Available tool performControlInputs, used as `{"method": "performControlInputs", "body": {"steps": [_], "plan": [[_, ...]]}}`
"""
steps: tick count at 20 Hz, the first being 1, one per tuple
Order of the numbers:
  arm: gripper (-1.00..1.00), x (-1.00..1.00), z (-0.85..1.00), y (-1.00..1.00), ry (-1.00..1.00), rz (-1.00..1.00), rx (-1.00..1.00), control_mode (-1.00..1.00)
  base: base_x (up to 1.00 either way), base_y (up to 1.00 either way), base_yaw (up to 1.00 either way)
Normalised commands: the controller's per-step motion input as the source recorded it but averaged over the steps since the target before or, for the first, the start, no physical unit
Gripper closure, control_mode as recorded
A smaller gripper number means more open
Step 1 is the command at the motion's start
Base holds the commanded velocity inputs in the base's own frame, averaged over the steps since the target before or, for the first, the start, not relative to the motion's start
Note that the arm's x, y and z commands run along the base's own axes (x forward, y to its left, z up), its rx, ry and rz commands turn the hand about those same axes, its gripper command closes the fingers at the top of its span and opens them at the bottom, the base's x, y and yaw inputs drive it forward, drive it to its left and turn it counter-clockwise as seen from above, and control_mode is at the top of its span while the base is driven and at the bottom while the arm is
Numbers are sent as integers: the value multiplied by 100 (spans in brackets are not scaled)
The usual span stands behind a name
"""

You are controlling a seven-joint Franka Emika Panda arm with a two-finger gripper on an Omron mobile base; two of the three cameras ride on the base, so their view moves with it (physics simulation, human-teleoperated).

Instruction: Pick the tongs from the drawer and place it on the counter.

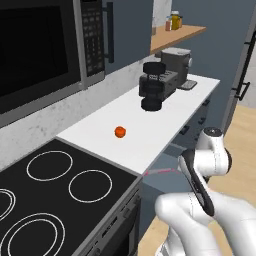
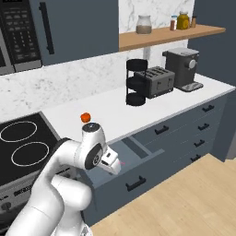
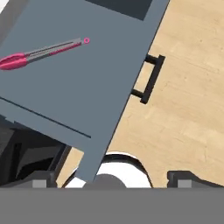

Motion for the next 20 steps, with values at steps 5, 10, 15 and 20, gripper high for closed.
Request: {"method": "performControlInputs", "body": {"steps": [5, 10, 15, 20], "plan": [[-100, 100, -49, -47, 16, -3, 2, -100, 0, 0, 0], [-100, 84, -8, -30, 8, -5, 2, -100, 0, 0, 0], [-100, 89, -40, -6, 8, -5, 0, -100, 0, 0, 0], [-100, 22, -59, -43, 15, -5, 0, -100, 0, 0, 0]]}}
